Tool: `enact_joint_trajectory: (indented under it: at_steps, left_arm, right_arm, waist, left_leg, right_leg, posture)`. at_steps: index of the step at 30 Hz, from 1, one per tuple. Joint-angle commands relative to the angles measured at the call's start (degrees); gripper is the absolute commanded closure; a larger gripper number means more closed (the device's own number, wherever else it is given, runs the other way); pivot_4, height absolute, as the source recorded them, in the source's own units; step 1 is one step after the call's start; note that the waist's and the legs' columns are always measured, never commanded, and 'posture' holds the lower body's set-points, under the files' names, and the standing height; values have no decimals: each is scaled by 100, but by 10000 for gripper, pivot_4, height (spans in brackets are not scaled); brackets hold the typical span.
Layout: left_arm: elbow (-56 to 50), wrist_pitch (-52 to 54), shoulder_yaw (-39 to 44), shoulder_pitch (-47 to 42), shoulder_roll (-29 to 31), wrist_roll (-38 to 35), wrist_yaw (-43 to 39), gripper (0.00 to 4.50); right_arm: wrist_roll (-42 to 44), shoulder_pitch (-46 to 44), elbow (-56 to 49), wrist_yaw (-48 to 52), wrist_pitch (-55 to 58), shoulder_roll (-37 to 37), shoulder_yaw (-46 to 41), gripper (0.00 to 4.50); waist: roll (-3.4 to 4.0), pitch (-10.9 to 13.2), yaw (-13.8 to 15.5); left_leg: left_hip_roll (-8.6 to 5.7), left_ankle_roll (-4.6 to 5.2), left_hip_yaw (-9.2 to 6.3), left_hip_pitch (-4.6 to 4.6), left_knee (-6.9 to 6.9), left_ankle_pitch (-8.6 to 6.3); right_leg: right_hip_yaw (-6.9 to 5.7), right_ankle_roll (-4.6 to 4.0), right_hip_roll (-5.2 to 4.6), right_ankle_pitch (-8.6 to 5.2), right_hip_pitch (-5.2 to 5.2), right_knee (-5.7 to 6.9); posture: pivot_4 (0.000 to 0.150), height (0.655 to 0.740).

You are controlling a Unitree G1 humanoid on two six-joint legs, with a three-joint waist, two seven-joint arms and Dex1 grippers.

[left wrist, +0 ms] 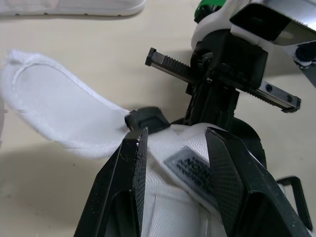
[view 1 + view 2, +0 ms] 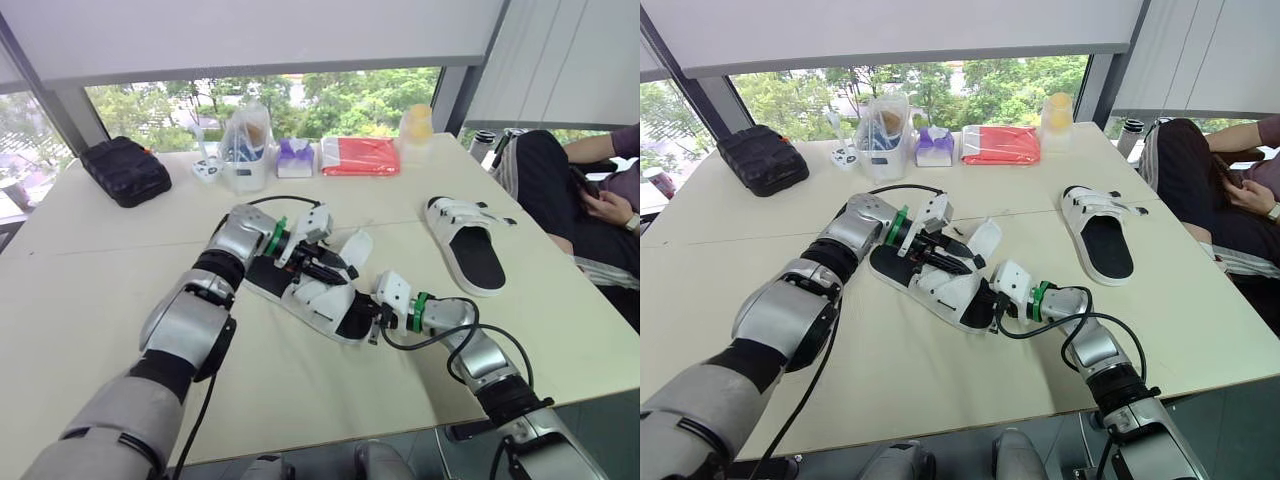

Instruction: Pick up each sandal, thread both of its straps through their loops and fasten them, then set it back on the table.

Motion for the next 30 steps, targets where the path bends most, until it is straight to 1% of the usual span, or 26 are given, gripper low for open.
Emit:
enact_joint_trajectory:
  at_steps: [1,3,6,7,9,10,18,27,28,29,30]
  left_arm:
    - [86,-181,194,-262,-1,128,109,26324]
    - [135,-164,207,-272,-7,189,73,26324]
    - [187,-85,257,-284,-20,255,86,18435]
    - [198,-67,295,-298,-24,261,96,13941]
    - [216,-80,352,-317,-22,314,211,3545]
    - [221,-87,370,-320,-24,335,239,295]
    - [268,0,374,-333,-137,478,88,295]
    - [353,-78,279,-302,-307,795,123,295]
    - [357,-69,302,-303,-322,805,142,5323]
    - [358,-66,330,-307,-336,809,161,8170]
    - [360,-56,362,-316,-342,801,173,13767]
  right_arm:
    - [-291,240,270,-43,271,-1,170,45000]
    - [-299,248,258,-56,278,10,175,45000]
    - [-307,246,258,-75,283,41,195,45000]
    - [-308,242,261,-74,282,48,199,45000]
    - [-309,237,271,-70,276,52,201,45000]
    - [-311,234,276,-65,272,52,202,45000]
    - [-325,194,321,-68,256,81,207,45000]
    - [-343,258,275,-128,268,104,188,45000]
    - [-341,266,271,-135,267,101,183,45000]
    - [-338,272,268,-141,269,99,179,45000]
    - [-339,269,272,-145,272,102,180,45000]
  waist:
    - [0,0,-5]
    - [0,0,-4]
    - [0,0,-5]
    - [0,0,-6]
    - [0,0,-9]
    - [0,0,-10]
    - [0,0,-18]
    - [0,0,-91]
    - [0,0,-92]
    - [0,0,-93]
    - [0,0,-94]
  left_leg:
    - [0,0,0,0,0,0]
    - [0,0,0,1,0,0]
    - [0,0,0,1,0,0]
    - [-1,0,0,1,0,0]
    - [0,0,0,1,0,0]
    - [0,0,0,1,0,0]
    - [0,0,0,2,0,0]
    - [0,0,-3,2,0,0]
    - [0,0,-4,2,0,0]
    - [0,0,-4,2,0,0]
    - [0,0,-4,2,0,0]
  right_leg:
    - [0,0,0,0,0,0]
    - [0,1,0,-1,0,1]
    - [0,1,0,-1,0,1]
    - [0,1,0,-1,0,1]
    - [0,1,1,0,0,2]
    - [0,1,1,0,0,2]
    - [0,1,1,0,0,3]
    - [-1,2,2,-1,0,6]
    - [-1,2,1,-1,0,6]
    - [-1,2,1,-1,0,6]
    - [-1,2,1,-1,1,6]
  posture:
    - [1500,7400]
    - [1500,7400]
    - [1500,7400]
    - [1500,7400]
    - [1500,7400]
    - [1500,7400]
    - [1500,7400]
    - [1500,7400]
    - [1500,7400]
    - [1500,7400]
    - [1500,7400]
